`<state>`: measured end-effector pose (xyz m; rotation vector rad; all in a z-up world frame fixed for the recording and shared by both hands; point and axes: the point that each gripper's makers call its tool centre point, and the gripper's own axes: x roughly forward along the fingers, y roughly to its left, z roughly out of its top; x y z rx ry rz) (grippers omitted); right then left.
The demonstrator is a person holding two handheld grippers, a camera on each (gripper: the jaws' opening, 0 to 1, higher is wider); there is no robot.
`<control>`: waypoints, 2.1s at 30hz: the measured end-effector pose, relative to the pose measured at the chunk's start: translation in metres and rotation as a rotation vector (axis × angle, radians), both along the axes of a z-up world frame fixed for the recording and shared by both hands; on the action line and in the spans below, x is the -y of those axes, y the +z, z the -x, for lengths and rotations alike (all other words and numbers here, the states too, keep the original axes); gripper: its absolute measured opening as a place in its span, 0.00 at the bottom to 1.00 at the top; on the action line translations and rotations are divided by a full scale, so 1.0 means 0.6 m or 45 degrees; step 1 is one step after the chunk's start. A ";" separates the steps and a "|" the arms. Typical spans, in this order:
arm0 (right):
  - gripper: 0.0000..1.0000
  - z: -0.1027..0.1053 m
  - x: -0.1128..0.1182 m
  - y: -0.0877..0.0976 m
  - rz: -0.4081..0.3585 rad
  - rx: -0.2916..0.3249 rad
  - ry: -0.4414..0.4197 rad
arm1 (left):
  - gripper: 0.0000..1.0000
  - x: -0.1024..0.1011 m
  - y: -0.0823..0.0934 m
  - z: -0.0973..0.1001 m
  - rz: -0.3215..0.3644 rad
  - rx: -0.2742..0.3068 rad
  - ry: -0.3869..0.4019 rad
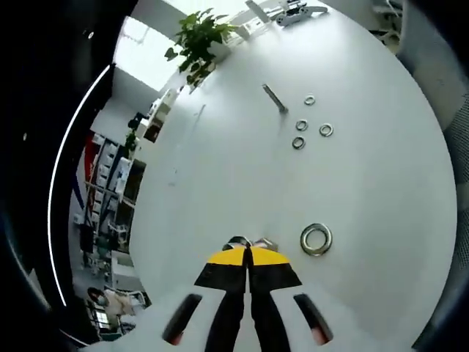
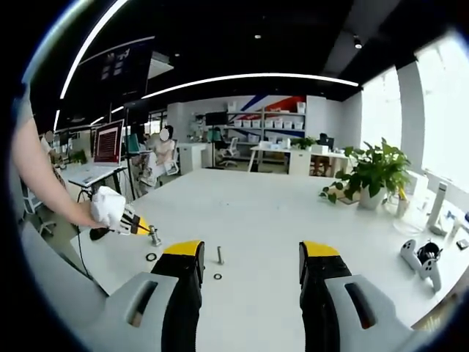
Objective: Place the washer onto the threaded stud by aligning its center hole with the stud, sliding it down to the base, and recovering from edge contact or off-axis alignment until the washer reaches the visible bottom stop.
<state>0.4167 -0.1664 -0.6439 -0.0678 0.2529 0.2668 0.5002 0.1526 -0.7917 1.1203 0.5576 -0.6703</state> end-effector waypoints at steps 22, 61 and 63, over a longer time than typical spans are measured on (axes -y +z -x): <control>0.55 0.001 -0.003 -0.001 0.005 -0.004 0.007 | 0.01 -0.002 0.052 -0.019 0.480 -0.009 0.322; 0.56 0.001 -0.016 0.004 -0.004 0.013 0.038 | 0.11 -0.022 0.106 0.017 1.082 0.016 0.598; 0.56 0.002 -0.015 0.004 0.000 0.014 0.038 | 0.11 -0.023 0.101 0.023 1.103 0.001 0.620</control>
